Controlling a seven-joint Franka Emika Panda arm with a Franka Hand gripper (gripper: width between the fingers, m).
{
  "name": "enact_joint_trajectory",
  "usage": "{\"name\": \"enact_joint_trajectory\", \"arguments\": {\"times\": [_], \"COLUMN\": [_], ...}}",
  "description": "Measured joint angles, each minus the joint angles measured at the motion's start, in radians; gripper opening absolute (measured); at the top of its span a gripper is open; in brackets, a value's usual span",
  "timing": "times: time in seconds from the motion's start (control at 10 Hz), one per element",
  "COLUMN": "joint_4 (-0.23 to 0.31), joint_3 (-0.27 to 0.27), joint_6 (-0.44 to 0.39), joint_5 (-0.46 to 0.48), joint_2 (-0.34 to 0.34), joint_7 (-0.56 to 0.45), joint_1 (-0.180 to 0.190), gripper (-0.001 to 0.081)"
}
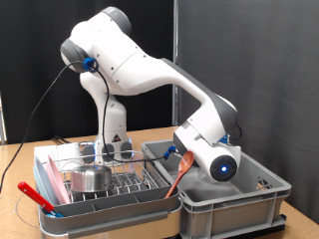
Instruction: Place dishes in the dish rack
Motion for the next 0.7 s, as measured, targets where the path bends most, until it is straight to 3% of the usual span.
{"name": "enact_joint_trajectory", "arguments": {"times": [0.7], "joint_4": [0.008], "joint_3": [-0.002], "joint_6": [-0.058], "joint_5": [-0.001], "joint_2": [0.019], "joint_7": [0.000], "joint_1": [0.008], "gripper": [0.0809]}}
